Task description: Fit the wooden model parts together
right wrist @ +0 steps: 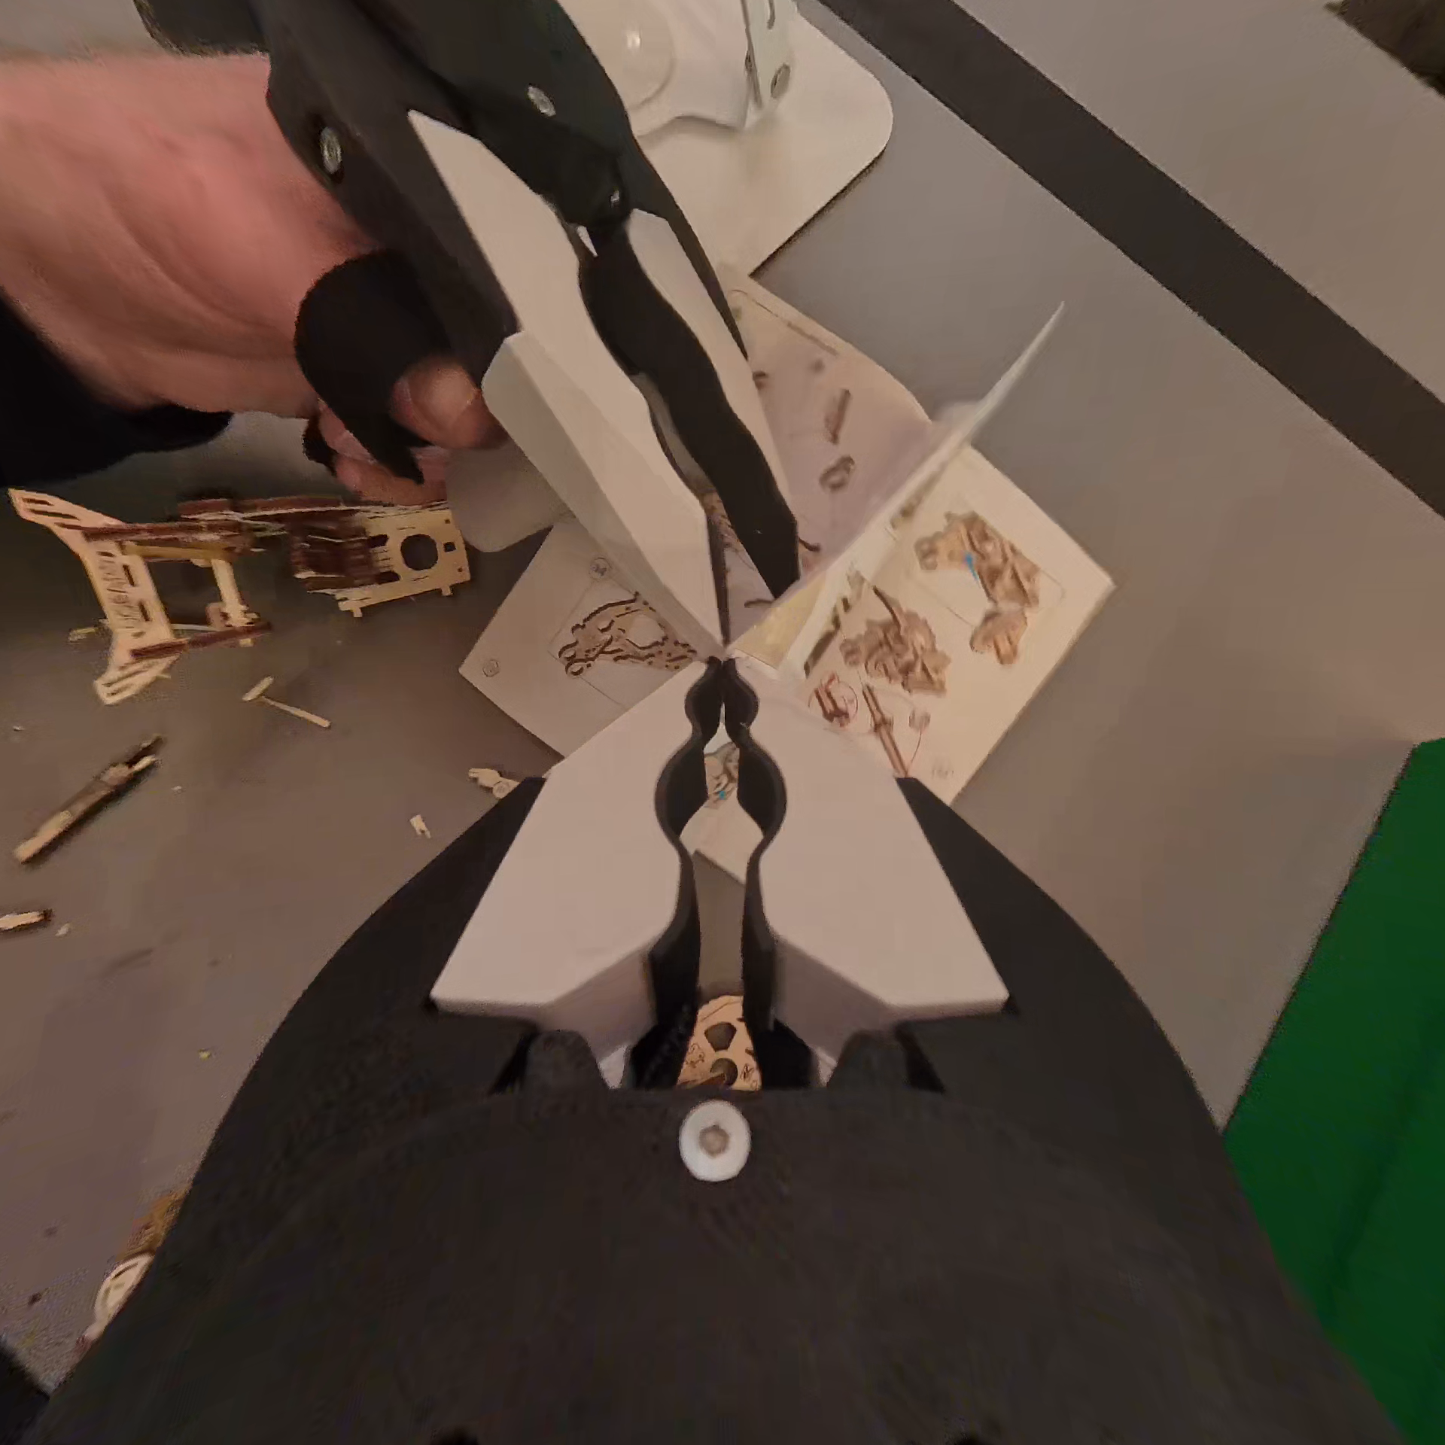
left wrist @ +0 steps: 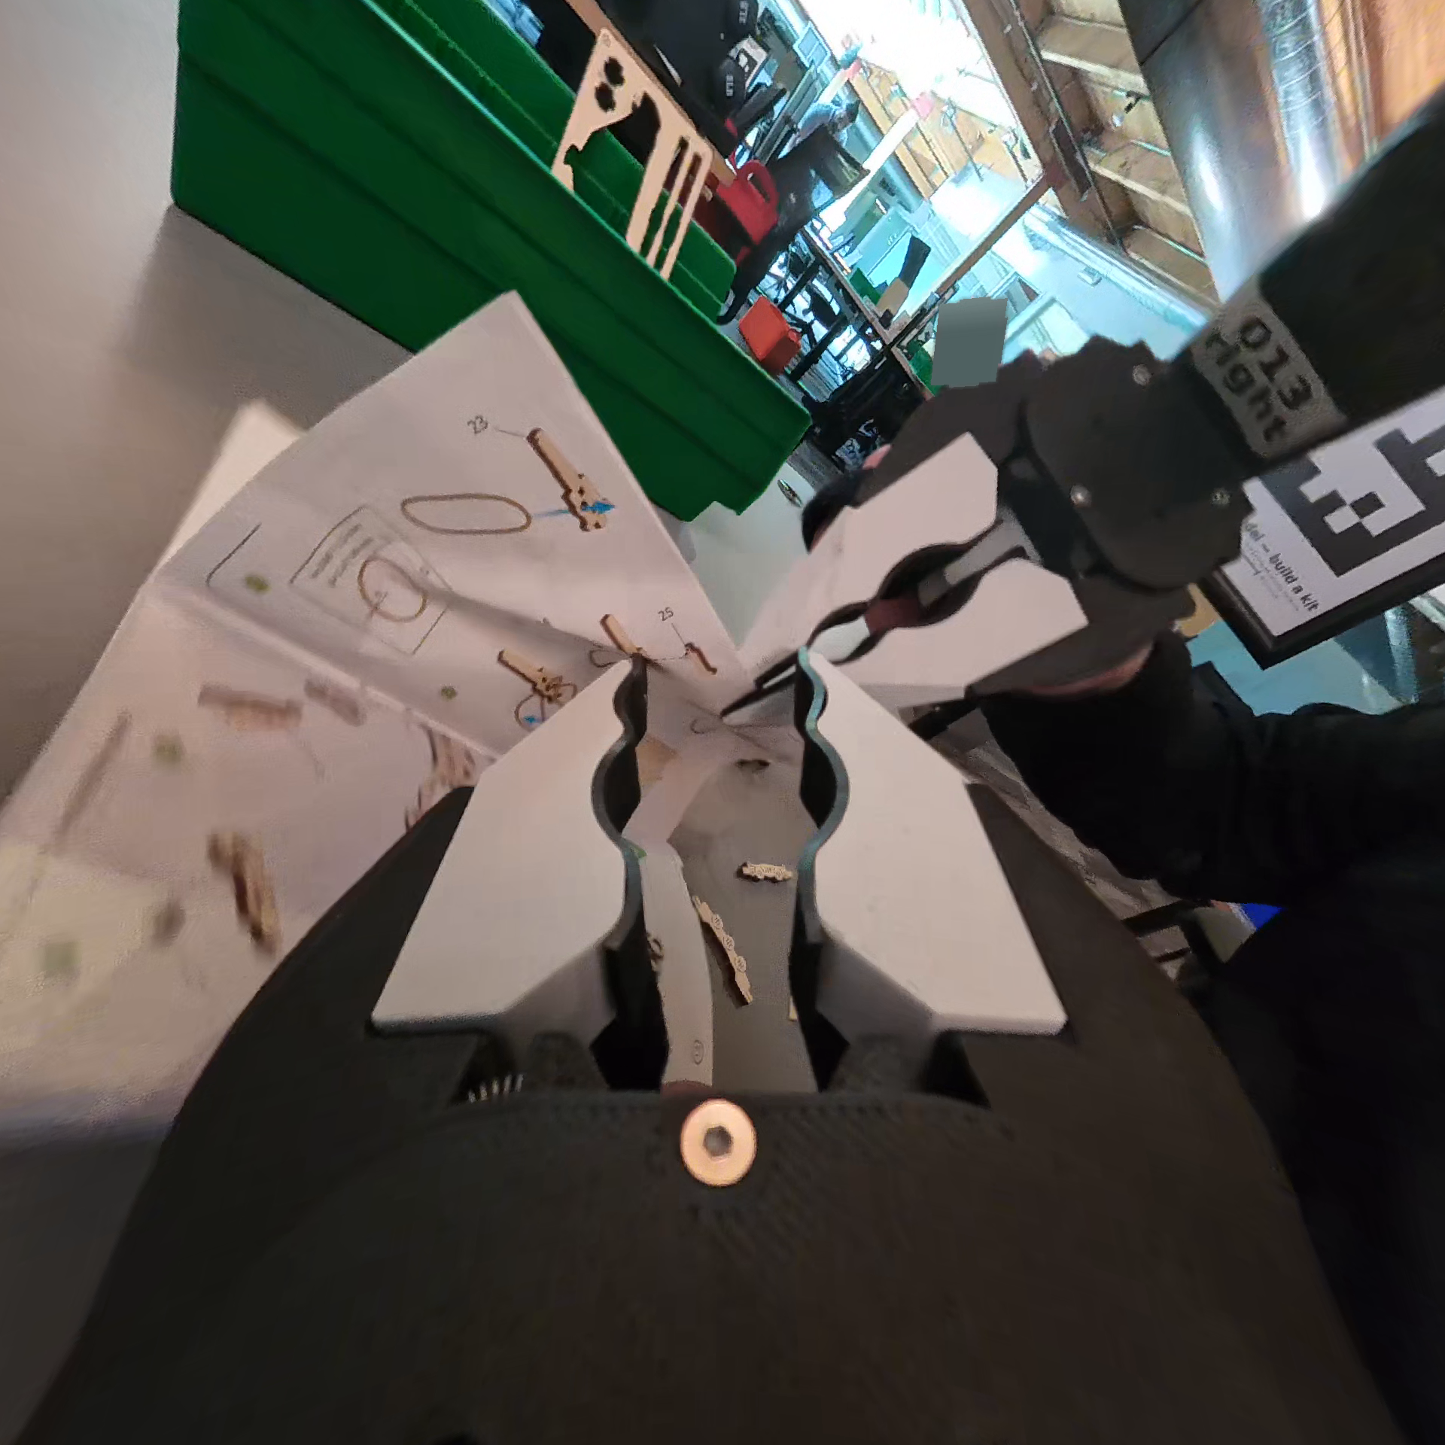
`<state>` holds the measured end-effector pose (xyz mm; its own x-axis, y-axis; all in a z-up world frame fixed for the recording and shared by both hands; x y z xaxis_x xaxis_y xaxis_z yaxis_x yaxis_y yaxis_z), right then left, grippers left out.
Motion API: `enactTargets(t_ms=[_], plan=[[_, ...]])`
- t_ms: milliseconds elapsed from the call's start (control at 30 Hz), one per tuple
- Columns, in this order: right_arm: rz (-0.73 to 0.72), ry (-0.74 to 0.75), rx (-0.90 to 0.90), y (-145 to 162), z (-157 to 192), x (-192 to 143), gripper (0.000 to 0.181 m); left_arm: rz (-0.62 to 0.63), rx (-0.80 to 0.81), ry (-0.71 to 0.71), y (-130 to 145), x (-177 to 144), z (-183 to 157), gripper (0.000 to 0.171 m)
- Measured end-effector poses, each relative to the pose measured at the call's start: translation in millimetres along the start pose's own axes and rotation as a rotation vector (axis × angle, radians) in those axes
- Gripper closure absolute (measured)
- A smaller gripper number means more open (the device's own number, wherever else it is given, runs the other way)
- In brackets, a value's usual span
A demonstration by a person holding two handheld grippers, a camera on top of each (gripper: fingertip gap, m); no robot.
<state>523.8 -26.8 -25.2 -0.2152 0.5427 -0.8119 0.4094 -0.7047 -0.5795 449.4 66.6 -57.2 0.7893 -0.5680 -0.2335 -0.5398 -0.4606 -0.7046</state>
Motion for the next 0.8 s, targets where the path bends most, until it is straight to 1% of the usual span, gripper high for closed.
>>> enactTargets(t_ms=[100,133,200,233,333,500,633,667,733,800], plan=[[-0.025,-0.009,-0.003,-1.2,5.7,6.1,0.181,-0.017,-0.035,-0.005,0.9,-2.3,4.4,0.137],[-0.041,-0.031,-0.003,-1.6,7.9,7.2,0.181,-0.011,-0.038,-0.017,1.2,-2.2,5.6,0.135],[-0.04,-0.016,-0.012,-0.5,9.0,10.6,0.181,0.005,-0.039,-0.051,2.6,-1.5,8.3,0.136],[-0.038,-0.022,-0.007,0.9,8.7,12.8,0.181,0.02,-0.033,-0.071,4.2,-0.8,9.9,0.143],[-0.075,-0.068,0.034,4.6,6.7,17.0,0.181,0.025,-0.038,-0.072,6.9,-0.8,13.2,0.151],[-0.125,-0.149,0.131,10.6,1.2,20.3,0.181,0.037,-0.03,-0.088,10.1,0.3,15.9,0.17],[-0.167,-0.149,0.179,15.3,-5.5,14.7,0.16,0.033,-0.021,-0.084,10.1,0.1,16.3,0.171],[-0.164,-0.144,0.179,16.1,-5.8,14.7,0.158,0.03,-0.02,-0.084,10.0,0.2,16.4,0.17],[-0.169,-0.093,0.152,14.7,-8.6,11.7,0.152,0.031,-0.019,-0.084,10.1,0.0,16.5,0.17],[-0.215,-0.018,0.13,6.8,-17.3,2.2,0.15,0.029,-0.018,-0.079,10.0,0.2,16.2,0.17]])
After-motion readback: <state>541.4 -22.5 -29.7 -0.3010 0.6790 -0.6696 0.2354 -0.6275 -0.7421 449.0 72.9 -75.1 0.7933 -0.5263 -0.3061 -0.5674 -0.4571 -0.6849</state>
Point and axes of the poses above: each gripper's, where its closed fingertips meet, x out along the fingers, y out of its underside, z = x × y across the jaws, the point moved 8 cm from there along -x, back along the fingers, and after that the axes turned 6 degrees about z, right-handed, at the moved point
